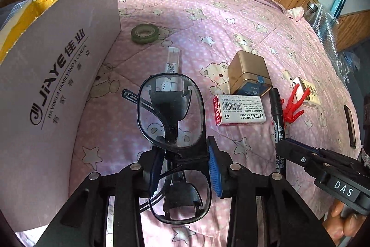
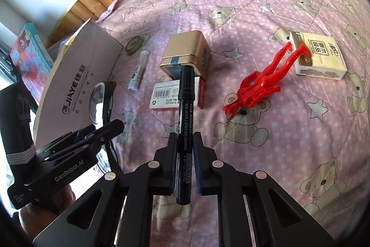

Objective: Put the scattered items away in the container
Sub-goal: 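Grasp the black glasses with left tool while right tool grasps black marker, then carry glasses and marker into the cardboard box and open both tools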

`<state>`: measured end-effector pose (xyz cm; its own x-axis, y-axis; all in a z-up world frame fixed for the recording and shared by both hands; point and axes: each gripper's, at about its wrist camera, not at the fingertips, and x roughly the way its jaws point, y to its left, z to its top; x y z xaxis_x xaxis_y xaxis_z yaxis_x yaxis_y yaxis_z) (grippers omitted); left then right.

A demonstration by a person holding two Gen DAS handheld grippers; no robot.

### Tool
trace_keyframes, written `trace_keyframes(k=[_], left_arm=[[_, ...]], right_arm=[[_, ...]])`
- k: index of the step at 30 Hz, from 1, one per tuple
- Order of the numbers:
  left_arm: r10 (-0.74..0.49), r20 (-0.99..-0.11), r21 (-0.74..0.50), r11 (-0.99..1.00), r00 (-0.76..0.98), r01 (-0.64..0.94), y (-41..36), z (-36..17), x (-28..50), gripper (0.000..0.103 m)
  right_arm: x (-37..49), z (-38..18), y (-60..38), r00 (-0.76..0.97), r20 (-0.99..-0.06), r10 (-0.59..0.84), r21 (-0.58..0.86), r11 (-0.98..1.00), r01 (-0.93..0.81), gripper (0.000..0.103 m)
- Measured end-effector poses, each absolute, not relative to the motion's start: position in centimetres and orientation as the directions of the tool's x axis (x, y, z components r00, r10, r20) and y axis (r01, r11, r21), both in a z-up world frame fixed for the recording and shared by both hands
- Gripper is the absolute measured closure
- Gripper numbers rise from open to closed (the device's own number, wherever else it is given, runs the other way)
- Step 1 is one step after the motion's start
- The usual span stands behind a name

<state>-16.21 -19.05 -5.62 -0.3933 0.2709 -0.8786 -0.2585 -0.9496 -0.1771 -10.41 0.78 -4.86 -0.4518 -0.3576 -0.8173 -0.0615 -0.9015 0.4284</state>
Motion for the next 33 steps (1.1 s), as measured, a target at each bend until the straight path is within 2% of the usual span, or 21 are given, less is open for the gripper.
trace_keyframes(k=[33], left_arm=[[0.277,-0.817,-0.159,-0.951,-0.506,-0.264,-20.5,1.2,-9.8,0.066]], right_arm=[[-5.0,0.0,-1.5,-0.536,-0.738,-0.41,0.471,-0.882,0.028,0.089]])
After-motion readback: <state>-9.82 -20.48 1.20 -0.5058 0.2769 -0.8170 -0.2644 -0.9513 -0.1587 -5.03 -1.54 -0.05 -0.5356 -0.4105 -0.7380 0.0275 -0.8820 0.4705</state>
